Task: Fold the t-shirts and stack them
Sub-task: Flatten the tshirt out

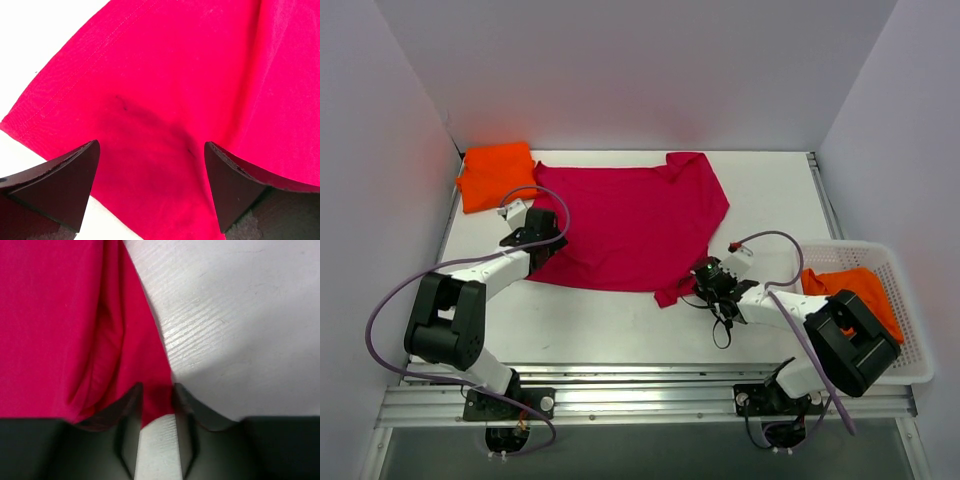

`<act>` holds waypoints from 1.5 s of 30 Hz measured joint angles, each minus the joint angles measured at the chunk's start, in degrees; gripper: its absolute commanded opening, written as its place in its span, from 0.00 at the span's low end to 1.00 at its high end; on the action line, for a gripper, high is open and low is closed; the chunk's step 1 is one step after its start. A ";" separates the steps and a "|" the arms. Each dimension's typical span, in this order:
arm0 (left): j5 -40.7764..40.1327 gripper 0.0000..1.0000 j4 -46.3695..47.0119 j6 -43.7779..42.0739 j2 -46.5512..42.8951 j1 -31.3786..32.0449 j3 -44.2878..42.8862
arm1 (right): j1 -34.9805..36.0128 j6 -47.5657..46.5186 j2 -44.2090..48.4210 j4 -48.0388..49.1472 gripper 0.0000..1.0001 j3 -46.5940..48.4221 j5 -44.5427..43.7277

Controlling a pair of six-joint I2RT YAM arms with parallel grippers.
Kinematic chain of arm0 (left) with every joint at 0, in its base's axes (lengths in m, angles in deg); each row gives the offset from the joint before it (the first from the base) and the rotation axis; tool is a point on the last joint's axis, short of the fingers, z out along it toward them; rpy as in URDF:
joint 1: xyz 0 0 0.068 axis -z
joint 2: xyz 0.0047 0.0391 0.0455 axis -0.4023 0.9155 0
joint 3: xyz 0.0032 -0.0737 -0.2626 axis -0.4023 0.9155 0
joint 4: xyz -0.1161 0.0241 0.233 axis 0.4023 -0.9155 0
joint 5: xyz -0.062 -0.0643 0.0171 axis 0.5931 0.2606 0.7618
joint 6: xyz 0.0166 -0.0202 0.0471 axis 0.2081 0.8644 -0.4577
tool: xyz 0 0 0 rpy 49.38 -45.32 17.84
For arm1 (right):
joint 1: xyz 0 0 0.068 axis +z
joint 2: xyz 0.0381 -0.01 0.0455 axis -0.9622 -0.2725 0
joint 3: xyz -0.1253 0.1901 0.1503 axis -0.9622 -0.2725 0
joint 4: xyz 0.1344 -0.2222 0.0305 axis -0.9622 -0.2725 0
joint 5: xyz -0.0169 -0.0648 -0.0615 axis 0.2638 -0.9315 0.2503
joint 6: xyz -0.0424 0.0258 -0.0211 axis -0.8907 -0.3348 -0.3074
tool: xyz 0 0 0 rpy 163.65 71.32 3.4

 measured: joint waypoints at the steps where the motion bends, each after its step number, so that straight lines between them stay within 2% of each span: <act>1: 0.09 0.94 0.09 0.00 -0.07 -0.04 0.11 | -0.24 -0.02 -0.11 0.04 0.14 -0.04 0.28; 2: 0.15 0.94 0.13 -0.02 -0.17 -0.13 0.22 | -0.33 0.00 -0.15 0.22 0.03 -0.26 0.63; 3: 0.22 0.94 0.17 0.00 -0.28 -0.17 0.33 | -0.59 -0.17 -0.15 0.52 0.00 -0.59 0.92; 7: 0.31 0.94 0.37 -0.02 -0.48 -0.24 0.55 | -2.32 -0.50 1.25 1.75 0.00 -2.21 1.75; 11: 0.48 0.94 0.42 -0.02 -0.50 -0.24 0.59 | -4.50 -1.49 6.05 -1.05 0.00 -3.08 1.92; 19: 0.50 0.94 0.39 -0.04 -1.75 -0.26 0.74 | -5.81 -3.30 21.51 -12.66 0.00 -1.66 -1.03; 28: 0.68 0.94 0.35 -0.04 -3.21 -0.26 1.05 | -5.84 -3.78 27.82 -24.28 0.00 0.17 -3.10; 32: 0.63 0.94 0.22 -0.04 -4.48 -0.26 1.22 | -5.81 -0.74 32.41 -29.31 0.00 0.13 -3.43; 40: 0.68 0.94 0.20 -0.04 -5.40 -0.26 1.29 | -5.77 9.25 55.47 -43.08 0.00 0.04 -6.03; 45: 1.46 0.94 0.37 -0.04 -5.40 -0.26 1.31 | -5.77 13.05 56.78 -49.57 0.00 0.02 -6.16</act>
